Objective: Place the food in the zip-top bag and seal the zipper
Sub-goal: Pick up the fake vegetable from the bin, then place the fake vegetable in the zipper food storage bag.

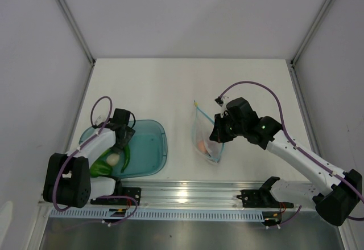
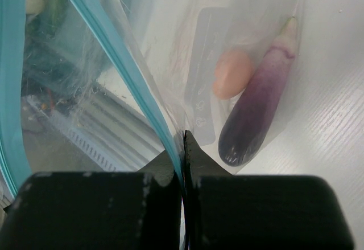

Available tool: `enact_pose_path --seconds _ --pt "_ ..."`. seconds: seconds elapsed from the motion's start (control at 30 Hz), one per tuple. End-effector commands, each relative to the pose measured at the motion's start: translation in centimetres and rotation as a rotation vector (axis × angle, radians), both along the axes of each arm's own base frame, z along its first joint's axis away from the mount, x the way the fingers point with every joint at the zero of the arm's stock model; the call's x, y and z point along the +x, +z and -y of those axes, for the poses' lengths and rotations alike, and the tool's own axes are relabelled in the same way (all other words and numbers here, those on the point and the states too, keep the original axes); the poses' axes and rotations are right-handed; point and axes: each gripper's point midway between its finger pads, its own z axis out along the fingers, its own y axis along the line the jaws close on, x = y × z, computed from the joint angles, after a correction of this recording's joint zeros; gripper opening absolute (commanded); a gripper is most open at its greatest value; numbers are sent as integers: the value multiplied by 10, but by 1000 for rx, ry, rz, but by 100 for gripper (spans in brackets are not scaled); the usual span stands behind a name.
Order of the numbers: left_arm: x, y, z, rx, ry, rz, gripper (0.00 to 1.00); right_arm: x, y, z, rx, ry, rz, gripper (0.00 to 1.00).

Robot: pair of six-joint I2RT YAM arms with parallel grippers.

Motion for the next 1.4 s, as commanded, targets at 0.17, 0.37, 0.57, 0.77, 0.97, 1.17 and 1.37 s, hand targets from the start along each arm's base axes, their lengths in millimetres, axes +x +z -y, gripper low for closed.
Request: enact_pose_path --seconds 0.17,0.37,0.57,0.77,0.97,1.17,1.37 --pt "-11 -7 -1 -14 19 -32 55 3 5 -3 27 3 21 0" --pt "-15 -8 -2 -20 37 -20 25 4 5 -2 21 -4 24 0" --pt "-16 -10 3 -41 19 -24 5 5 2 1 8 -10 29 0" --pt "-10 -8 19 -119 -64 51 0 4 4 1 7 15 48 0" --pt "8 19 36 -183 -193 286 1 4 0 -2 0 43 45 0" --pt "8 41 50 -231 -281 408 1 3 -5 -6 4 62 29 0" --pt "9 70 63 -267 -377 524 0 4 -9 -7 -3 60 21 0"
